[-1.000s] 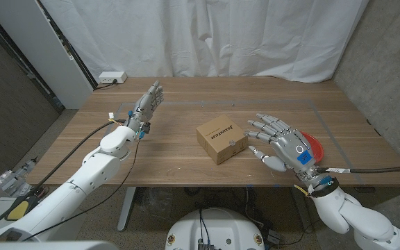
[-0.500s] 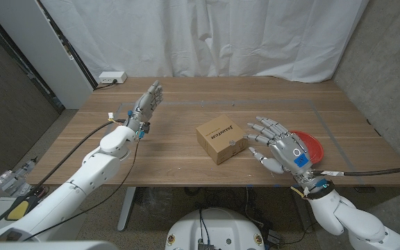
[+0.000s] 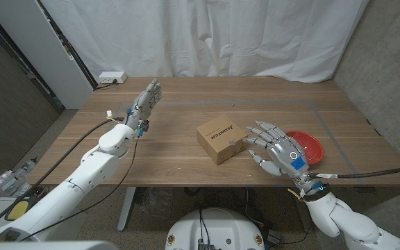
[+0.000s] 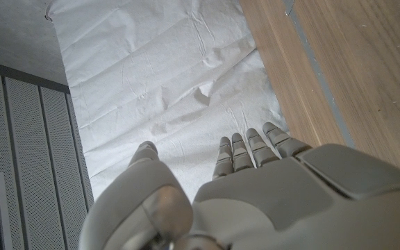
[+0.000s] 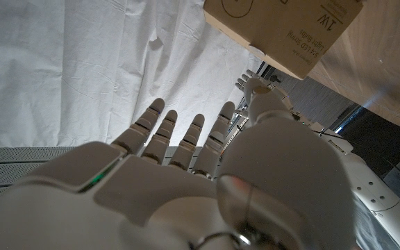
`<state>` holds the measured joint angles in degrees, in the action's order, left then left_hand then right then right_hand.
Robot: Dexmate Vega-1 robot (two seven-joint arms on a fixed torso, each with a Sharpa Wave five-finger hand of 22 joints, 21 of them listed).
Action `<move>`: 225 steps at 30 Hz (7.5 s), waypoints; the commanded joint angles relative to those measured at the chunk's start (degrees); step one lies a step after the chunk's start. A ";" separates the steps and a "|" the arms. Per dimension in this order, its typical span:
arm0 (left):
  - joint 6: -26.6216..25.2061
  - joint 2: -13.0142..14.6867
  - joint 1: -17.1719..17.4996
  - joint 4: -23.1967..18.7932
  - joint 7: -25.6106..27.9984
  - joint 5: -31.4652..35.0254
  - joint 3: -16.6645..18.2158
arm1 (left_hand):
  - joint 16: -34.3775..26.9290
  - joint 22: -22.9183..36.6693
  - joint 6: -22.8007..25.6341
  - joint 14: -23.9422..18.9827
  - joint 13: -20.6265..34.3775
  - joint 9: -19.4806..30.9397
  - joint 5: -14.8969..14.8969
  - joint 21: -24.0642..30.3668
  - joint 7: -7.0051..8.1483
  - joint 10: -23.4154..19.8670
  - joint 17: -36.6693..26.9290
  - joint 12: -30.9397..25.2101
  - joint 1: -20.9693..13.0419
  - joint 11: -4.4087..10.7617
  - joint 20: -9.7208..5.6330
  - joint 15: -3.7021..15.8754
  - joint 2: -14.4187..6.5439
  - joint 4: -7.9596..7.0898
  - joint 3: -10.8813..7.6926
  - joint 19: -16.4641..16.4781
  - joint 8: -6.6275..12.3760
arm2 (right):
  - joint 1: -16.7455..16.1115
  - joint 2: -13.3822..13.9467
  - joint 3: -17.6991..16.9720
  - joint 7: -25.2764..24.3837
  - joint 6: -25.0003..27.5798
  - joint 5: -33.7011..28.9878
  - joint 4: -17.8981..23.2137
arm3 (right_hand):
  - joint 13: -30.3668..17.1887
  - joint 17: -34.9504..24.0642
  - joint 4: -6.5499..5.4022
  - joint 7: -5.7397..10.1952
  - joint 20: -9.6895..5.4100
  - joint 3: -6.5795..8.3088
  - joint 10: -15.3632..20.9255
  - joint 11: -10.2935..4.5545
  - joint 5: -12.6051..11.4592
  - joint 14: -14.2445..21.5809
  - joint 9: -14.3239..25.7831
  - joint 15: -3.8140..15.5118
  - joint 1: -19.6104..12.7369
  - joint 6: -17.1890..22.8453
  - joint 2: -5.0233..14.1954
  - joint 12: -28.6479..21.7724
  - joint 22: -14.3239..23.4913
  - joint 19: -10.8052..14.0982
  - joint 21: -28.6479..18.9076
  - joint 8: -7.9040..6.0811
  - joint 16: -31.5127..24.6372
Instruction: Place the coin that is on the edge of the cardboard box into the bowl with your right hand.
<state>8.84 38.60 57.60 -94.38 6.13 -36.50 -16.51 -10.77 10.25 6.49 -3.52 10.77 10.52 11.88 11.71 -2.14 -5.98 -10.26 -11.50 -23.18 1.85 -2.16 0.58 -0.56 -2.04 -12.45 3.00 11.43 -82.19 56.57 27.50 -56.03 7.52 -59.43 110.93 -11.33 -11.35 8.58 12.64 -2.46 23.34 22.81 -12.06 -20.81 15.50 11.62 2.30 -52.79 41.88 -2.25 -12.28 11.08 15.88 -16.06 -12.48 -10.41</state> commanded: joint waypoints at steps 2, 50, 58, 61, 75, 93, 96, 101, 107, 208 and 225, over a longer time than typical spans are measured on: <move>-0.29 0.27 0.44 -0.72 0.29 0.00 0.18 | 0.04 0.11 0.48 0.30 0.14 0.15 -0.21 -0.24 -0.12 -0.05 -0.30 0.04 -0.31 -0.05 -1.71 0.15 -0.19 0.13 0.32 -0.35 -0.13 | 1.82 0.07 3.16 -0.47 0.66 1.46 -1.70 | -0.21 -0.29 -0.31 0.18 -3.58 -0.04 0.01 0.57 -0.25 -0.31 0.09 4.04 -0.15 -0.36 0.50 -0.28 0.07 -0.21 0.14 0.37 -0.46; -0.15 1.13 2.59 -1.73 0.97 -0.50 1.83 | 0.05 0.11 0.58 0.49 0.15 0.15 -0.27 -0.26 -0.06 -0.10 -0.30 0.00 -0.46 -0.22 -1.64 -0.01 -0.36 0.15 0.64 -0.64 -0.12 | 13.25 -3.64 10.20 -0.45 -2.83 2.68 -8.87 | -1.86 -0.95 -1.11 -0.33 -2.88 -1.89 -8.68 5.81 -0.71 -5.04 3.92 2.53 -1.11 -9.39 1.11 0.33 0.44 -4.20 2.17 -0.42 -0.77; 0.00 0.88 2.06 -0.90 0.60 -0.63 1.67 | 0.06 0.11 0.66 0.57 0.15 0.15 -0.27 -0.27 -0.08 -0.04 -0.31 0.02 -0.48 -0.27 -1.59 -0.04 -0.38 0.15 0.70 -0.71 -0.10 | 13.11 -3.84 10.02 -0.15 -2.50 3.51 -8.43 | -4.97 -2.09 -1.93 -0.68 -2.18 -3.58 -6.10 6.15 -1.16 -1.56 13.04 2.99 -0.54 -13.60 2.48 -2.93 0.64 -3.08 1.72 -6.11 -2.33; -0.02 0.87 2.02 -0.82 0.65 -0.67 1.70 | 0.05 0.11 0.69 0.57 0.15 0.15 -0.27 -0.26 -0.08 -0.14 -0.31 -0.02 -0.49 -0.18 -1.61 -0.07 -0.40 0.15 0.73 -0.72 -0.08 | 13.07 -3.55 10.02 0.15 -2.51 3.43 -8.23 | -6.65 -2.65 -1.84 -1.08 -2.08 -4.60 -7.83 6.87 -1.44 -1.88 18.47 2.95 -0.59 -18.26 2.49 -3.29 0.69 -3.09 1.74 -8.48 -2.07; 0.11 1.02 2.65 -1.37 1.00 -0.73 1.93 | 0.03 0.11 0.73 0.58 0.15 0.16 -0.28 -0.25 -0.10 -0.10 -0.31 -0.01 -0.53 -0.26 -1.61 0.01 -0.43 0.16 0.82 -0.75 -0.09 | 12.38 -3.07 10.07 -0.05 -2.54 3.10 -7.67 | -7.83 -2.81 -1.87 -0.62 -1.33 -5.91 -11.53 7.71 -1.63 -4.97 21.76 1.72 -0.43 -16.75 2.55 -2.63 0.87 -3.94 1.95 -12.47 -0.90; -0.14 1.75 4.06 -2.84 1.63 -0.83 2.66 | 0.03 0.11 0.68 0.62 0.16 0.16 -0.29 -0.23 -0.07 -0.05 -0.31 0.00 -0.57 -0.20 -1.56 -0.01 -0.49 0.16 0.93 -0.79 -0.12 | 13.33 -3.24 11.21 0.78 -3.95 2.09 -8.05 | -8.28 -2.80 -0.93 -0.08 -1.12 -6.27 -16.13 7.87 -2.11 -10.46 22.96 0.36 -2.11 -15.94 2.63 -1.36 1.08 -8.81 3.52 -14.50 0.17; 0.03 1.80 4.13 -2.90 1.62 -0.77 2.77 | 0.02 0.11 0.72 0.62 0.16 0.16 -0.29 -0.25 -0.07 -0.02 -0.31 0.01 -0.58 -0.17 -1.53 -0.02 -0.50 0.17 0.95 -0.84 -0.11 | 13.51 -3.44 11.35 1.08 -3.65 1.72 -8.08 | -8.35 -2.80 -0.84 -0.07 -1.05 -6.37 -16.87 7.86 -2.22 -11.35 23.11 0.12 -2.32 -16.39 2.58 -1.18 1.12 -9.87 3.82 -14.55 0.17; 0.13 1.78 4.11 -2.77 1.36 -0.93 2.85 | 0.04 0.11 0.74 0.68 0.16 0.16 -0.29 -0.23 -0.11 -0.03 -0.31 0.01 -0.59 -0.10 -1.55 -0.06 -0.51 0.17 0.98 -0.81 -0.11 | 14.31 -4.33 11.89 1.57 -2.76 0.63 -8.60 | -8.43 -2.79 -0.81 -0.09 -0.92 -6.56 -17.71 8.34 -2.35 -12.17 23.15 -0.15 -2.41 -17.36 2.43 -1.01 1.17 -10.76 4.00 -14.33 0.10; 0.28 1.93 4.26 -2.75 1.35 -0.92 3.07 | 0.03 0.11 0.77 0.68 0.16 0.16 -0.29 -0.24 -0.07 0.01 -0.31 0.02 -0.60 -0.20 -1.52 -0.05 -0.54 0.17 1.03 -0.86 -0.10 | 14.72 -4.81 12.37 2.17 -1.97 0.30 -9.04 | -8.59 -2.82 -0.96 -0.21 -0.71 -7.09 -19.57 9.01 -2.57 -13.64 23.31 -0.62 -2.21 -20.07 2.11 -0.58 1.28 -12.65 4.34 -13.64 -0.02; -0.72 2.26 5.84 -4.55 3.25 -0.80 4.49 | 0.01 0.10 0.78 0.80 0.16 0.16 -0.30 -0.19 -0.05 -0.03 -0.31 -0.02 -0.83 -0.25 -1.52 -0.14 -0.81 0.18 1.72 -1.03 -0.14 | 19.72 -5.56 14.85 1.67 -6.12 1.76 -13.68 | -9.36 -2.76 -1.57 -0.28 -1.44 -8.76 -11.64 6.81 -3.26 -9.82 25.36 0.66 -2.46 -10.81 4.19 -5.13 1.42 -11.29 2.07 -21.14 -2.11; -0.75 2.20 5.87 -4.66 3.31 -0.79 4.33 | 0.01 0.10 0.76 0.83 0.16 0.16 -0.30 -0.20 -0.07 0.00 -0.31 -0.01 -0.88 -0.31 -1.50 -0.12 -0.87 0.19 1.83 -1.11 -0.16 | 19.39 -4.90 14.36 1.71 -6.18 1.83 -13.03 | -9.42 -2.71 -1.40 -0.15 -1.54 -8.86 -10.22 6.11 -3.11 -8.51 25.50 1.12 -2.99 -7.44 4.69 -5.85 1.39 -10.86 1.78 -23.11 -2.33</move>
<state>8.13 40.89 63.50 -99.02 9.37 -37.27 -12.04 -10.77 10.25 6.80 -2.93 10.77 10.52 11.66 11.71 -2.25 -5.98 -10.25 -11.50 -23.70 1.85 -2.04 0.60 -1.08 -1.78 -10.88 2.28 11.43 -62.61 51.30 42.26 -54.39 1.41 -57.65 97.45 -20.63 -13.97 7.11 12.53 -2.14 14.55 11.77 -5.91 -23.70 6.40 36.78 2.17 -55.57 33.44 1.91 -17.63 12.39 4.56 -14.02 -34.86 -12.47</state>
